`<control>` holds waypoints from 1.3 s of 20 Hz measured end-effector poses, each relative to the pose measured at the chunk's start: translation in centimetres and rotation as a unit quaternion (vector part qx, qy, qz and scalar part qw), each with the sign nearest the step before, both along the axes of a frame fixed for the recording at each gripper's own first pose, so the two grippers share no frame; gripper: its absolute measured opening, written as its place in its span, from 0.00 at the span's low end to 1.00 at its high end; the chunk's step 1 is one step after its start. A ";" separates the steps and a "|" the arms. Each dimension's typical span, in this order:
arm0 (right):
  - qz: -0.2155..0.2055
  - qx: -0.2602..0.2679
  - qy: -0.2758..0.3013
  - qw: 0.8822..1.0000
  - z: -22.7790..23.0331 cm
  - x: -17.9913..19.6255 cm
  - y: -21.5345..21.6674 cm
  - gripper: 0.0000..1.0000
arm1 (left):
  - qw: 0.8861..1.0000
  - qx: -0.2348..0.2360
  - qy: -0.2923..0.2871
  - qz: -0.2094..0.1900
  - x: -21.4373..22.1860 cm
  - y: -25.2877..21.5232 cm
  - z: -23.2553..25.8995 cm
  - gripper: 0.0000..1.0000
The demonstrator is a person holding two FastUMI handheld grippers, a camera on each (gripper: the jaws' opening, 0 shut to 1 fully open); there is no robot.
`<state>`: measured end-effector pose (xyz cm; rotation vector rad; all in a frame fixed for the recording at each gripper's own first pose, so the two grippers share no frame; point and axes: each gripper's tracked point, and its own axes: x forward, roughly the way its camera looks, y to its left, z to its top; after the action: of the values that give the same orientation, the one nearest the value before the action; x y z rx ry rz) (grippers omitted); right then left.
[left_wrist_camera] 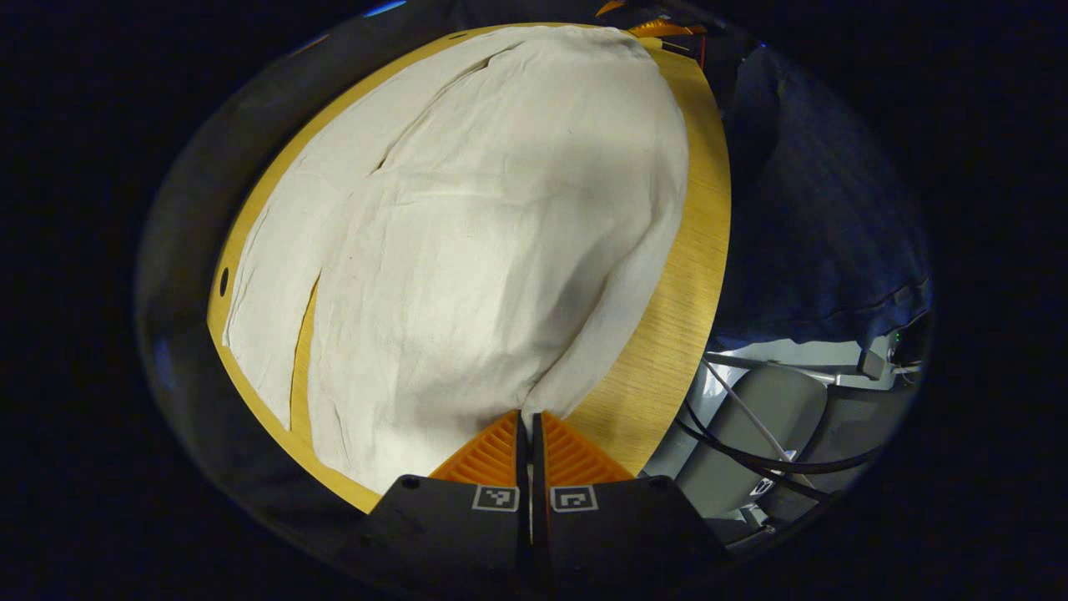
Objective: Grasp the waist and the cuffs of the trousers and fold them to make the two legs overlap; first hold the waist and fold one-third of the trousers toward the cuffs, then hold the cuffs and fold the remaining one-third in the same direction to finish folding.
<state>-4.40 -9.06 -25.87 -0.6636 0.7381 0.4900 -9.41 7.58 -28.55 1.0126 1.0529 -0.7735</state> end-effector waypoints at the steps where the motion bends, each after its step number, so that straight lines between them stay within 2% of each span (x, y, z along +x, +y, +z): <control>1: 0.013 -0.028 0.018 0.999 -0.9 -0.3 -1.5 0.98 | 1.000 0.003 -0.003 0.002 0.0 0.0 -0.1 0.00; 4: 0.051 -0.079 0.074 0.993 -3.2 -1.0 -4.3 0.98 | 1.000 0.015 -0.003 0.016 0.2 0.0 -0.1 0.00; 6: 0.081 -0.118 0.106 0.984 -4.2 -1.5 -6.0 0.98 | 1.000 0.020 -0.001 0.021 0.2 -0.1 -0.1 0.00; 8: 0.094 -0.134 0.135 0.977 -5.4 -1.7 -6.9 0.98 | 0.999 0.021 0.001 0.031 0.2 0.0 -0.1 0.00; 13: 0.097 -0.127 0.183 0.970 -6.6 -1.4 -6.7 0.98 | 0.999 0.024 0.005 0.042 0.3 0.0 -0.3 0.00; 15: 0.103 -0.126 0.199 0.966 -6.7 -1.5 -6.7 0.95 | 0.999 0.026 0.009 0.043 0.3 0.0 -0.3 0.00; 19: 0.070 -0.133 0.219 0.964 -6.9 -1.3 -6.6 0.96 | 0.999 0.027 0.020 0.041 0.3 0.0 -0.3 0.00; 20: 0.066 -0.136 0.222 0.963 -7.0 -1.3 -6.6 0.91 | 0.999 0.026 0.021 0.041 0.3 -0.1 -0.3 0.00; 21: 0.057 -0.137 0.225 0.963 -6.8 -1.4 -6.8 0.96 | 0.999 0.025 0.022 0.042 0.3 0.0 -0.3 0.00; 22: 0.051 -0.139 0.227 0.963 -6.8 -1.2 -6.9 0.88 | 0.999 0.024 0.021 0.042 0.3 0.0 -0.3 0.00; 23: 0.046 -0.143 0.230 0.962 -6.6 -1.2 -7.0 0.84 | 0.999 0.025 0.020 0.036 0.3 -0.1 -0.3 0.00; 25: 0.037 -0.149 0.229 0.961 -6.6 -1.0 -7.3 0.69 | 0.999 0.025 0.018 0.033 0.1 0.1 -0.3 0.00; 26: 0.037 -0.155 0.225 0.961 -6.4 -0.7 -7.4 0.48 | 0.999 0.025 0.019 0.034 0.2 0.0 -0.4 0.00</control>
<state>-5.08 -16.50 -32.30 -0.8875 1.2412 0.6094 -9.26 7.62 -28.90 1.0016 1.1380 -0.7158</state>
